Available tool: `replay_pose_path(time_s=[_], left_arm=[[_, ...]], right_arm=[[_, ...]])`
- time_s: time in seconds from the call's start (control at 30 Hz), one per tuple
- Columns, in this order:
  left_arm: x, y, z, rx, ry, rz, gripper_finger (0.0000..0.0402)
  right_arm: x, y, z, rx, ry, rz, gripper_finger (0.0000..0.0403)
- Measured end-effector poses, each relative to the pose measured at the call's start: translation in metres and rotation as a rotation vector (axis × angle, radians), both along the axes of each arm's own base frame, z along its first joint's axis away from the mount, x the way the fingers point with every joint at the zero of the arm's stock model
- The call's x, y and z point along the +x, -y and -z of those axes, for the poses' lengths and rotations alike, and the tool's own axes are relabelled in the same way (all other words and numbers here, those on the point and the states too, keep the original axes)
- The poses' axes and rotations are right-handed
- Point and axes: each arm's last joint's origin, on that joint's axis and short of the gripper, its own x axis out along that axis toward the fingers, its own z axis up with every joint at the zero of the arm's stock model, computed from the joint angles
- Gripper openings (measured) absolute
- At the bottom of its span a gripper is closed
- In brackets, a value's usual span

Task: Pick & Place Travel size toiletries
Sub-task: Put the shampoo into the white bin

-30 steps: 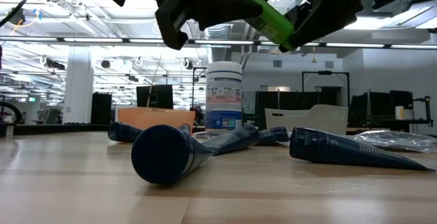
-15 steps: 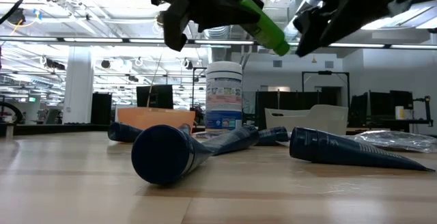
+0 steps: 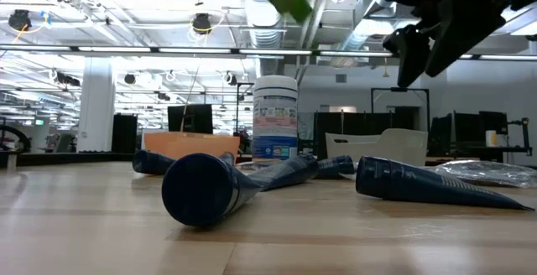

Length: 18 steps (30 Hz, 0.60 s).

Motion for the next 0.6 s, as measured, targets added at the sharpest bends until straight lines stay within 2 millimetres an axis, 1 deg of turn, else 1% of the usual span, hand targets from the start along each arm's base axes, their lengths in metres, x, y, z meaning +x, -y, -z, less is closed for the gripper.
replay_pose_path(time_s=[0.07,0.17,0.27,0.37,0.43,0.53,0.6], left_arm=[[-0.014,0.009,-0.014,-0.107,0.069,0.000,0.0101],[-0.038,0.018,-0.038,-0.262,0.154,0.035,0.0101],[-0.062,0.017,-0.061,-0.431,0.206,0.069,0.0101],[-0.089,0.010,-0.078,-0.586,0.208,0.095,0.0101],[-0.106,0.002,-0.086,-0.692,0.183,0.119,0.0101],[-0.128,-0.011,-0.092,-0.873,0.121,0.141,0.0101],[-0.140,-0.020,-0.091,-0.989,0.058,0.135,0.0101]], right_arm=[[0.001,0.000,0.000,0.001,0.006,-0.001,0.0226],[0.001,0.000,0.000,0.000,0.005,-0.001,0.0224],[0.001,0.000,0.000,0.000,0.005,0.000,0.0223],[0.001,0.000,0.000,0.001,0.005,0.001,0.0223],[0.001,0.000,0.000,0.001,0.005,0.001,0.0223],[0.001,0.000,0.000,0.001,0.005,0.001,0.0223],[0.001,0.000,0.000,0.001,0.005,0.001,0.0223]])
